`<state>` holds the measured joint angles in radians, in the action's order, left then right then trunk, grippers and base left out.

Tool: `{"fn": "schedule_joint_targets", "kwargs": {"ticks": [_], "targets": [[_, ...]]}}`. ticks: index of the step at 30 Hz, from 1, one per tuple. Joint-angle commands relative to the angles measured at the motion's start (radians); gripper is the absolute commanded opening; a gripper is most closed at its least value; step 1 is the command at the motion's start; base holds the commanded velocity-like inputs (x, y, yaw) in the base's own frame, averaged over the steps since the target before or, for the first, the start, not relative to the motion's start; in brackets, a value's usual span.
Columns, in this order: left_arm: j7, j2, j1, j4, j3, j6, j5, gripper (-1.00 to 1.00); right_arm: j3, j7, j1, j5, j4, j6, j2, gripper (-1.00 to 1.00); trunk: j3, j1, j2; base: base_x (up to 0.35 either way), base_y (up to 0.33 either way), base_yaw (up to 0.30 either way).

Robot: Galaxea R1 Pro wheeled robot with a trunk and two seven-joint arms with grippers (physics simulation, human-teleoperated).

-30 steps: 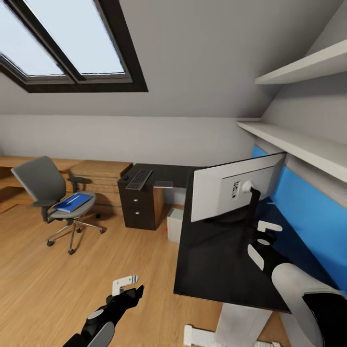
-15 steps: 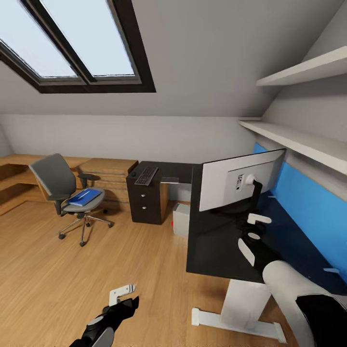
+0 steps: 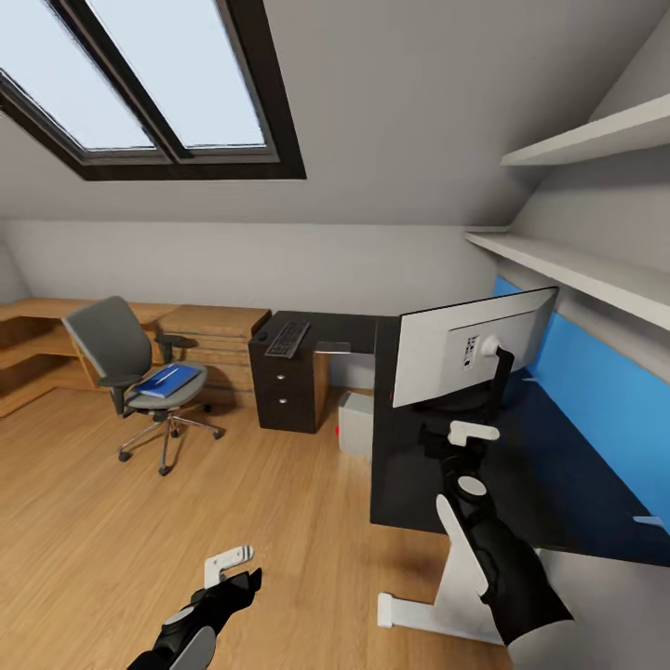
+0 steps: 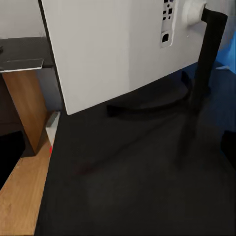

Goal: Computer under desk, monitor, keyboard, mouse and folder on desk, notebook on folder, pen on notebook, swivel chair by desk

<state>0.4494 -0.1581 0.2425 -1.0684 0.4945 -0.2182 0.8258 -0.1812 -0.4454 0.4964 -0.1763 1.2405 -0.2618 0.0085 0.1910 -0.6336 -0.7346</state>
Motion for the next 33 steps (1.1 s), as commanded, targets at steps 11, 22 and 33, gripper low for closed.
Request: {"fn": "schedule_joint_targets", "kwargs": {"ticks": [11,22,33], "targets": [[0.008,0.000,0.001,-0.002,0.006,-0.001,0.006,1.00,-0.015,-0.012,-0.004,-0.003,0.014,0.014,0.004,1.00,0.002,0.000,-0.001,0.000,0.328,0.000],[0.008,0.001,0.001,-0.001,0.006,-0.001,0.011,1.00,-0.019,-0.011,-0.070,-0.003,0.123,0.033,0.005,1.00,0.002,0.000,-0.001,0.000,0.158,0.000],[0.008,0.002,0.001,-0.001,0.006,-0.001,0.010,1.00,-0.023,-0.036,-0.080,-0.003,0.131,0.084,0.007,1.00,-0.009,0.000,-0.001,0.000,0.008,0.000]]}}
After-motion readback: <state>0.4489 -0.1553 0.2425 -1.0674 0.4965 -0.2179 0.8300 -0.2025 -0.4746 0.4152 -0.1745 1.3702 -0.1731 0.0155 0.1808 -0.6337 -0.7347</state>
